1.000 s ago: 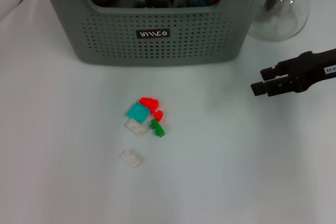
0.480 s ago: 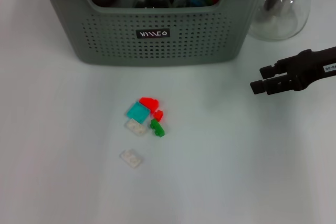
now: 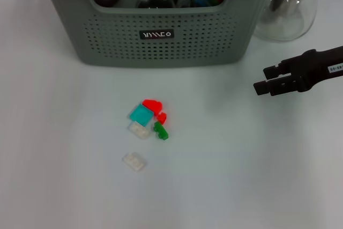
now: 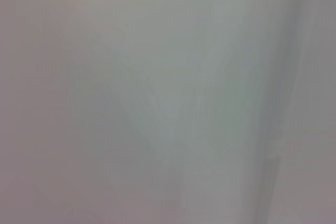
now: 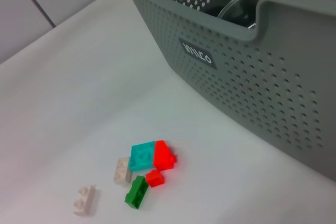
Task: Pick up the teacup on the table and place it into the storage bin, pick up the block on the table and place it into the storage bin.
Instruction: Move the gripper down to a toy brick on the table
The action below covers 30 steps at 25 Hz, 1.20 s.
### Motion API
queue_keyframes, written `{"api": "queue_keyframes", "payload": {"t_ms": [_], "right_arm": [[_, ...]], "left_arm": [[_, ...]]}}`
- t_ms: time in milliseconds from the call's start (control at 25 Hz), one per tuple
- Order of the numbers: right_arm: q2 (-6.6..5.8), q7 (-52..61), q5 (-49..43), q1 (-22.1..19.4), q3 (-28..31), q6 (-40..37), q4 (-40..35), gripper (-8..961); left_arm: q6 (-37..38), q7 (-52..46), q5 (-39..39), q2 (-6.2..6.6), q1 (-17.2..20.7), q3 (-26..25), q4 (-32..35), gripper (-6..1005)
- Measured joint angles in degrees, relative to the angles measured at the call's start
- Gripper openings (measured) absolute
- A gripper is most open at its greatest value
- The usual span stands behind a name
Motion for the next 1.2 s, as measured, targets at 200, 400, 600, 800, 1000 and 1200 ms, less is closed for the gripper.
{"api": "queue_keyframes", "payload": {"t_ms": [200, 400, 600, 800, 1000, 1200], "right_arm": [[0.44, -0.4, 0.1, -0.1, 0.6, 0.3, 0.2, 656], [0.64, -0.1, 0.3, -0.2, 0.9, 0.5, 0.3, 656], [1.12, 0.3, 0.3, -0.2, 1.3, 0.7, 0.6, 656], [1.19, 0.9, 0.1, 0.4, 1.4, 1.4, 1.2, 655], [0.78, 2.5, 0.0, 0.8, 1.3, 1.1, 1.2, 655], [0.73, 2.7, 0.0, 0.9, 1.0, 1.3, 1.6, 655]], "left_arm": [[23.7, 10.4, -10.8, -0.64, 5.1, -6.4, 8.2, 866], [42.8, 15.7, -8.7, -0.76, 7.9, -8.1, 11.5, 865], [45.6, 16.0, -0.4, -1.10, 11.6, -5.2, 13.1, 864], [45.7, 12.2, 14.6, -1.29, 13.0, 2.1, 13.1, 863], [46.2, 1.5, 24.0, -1.28, 12.1, 9.0, 13.6, 862], [44.5, -10.7, 28.1, -1.28, 10.7, 14.8, 11.6, 861]]}}
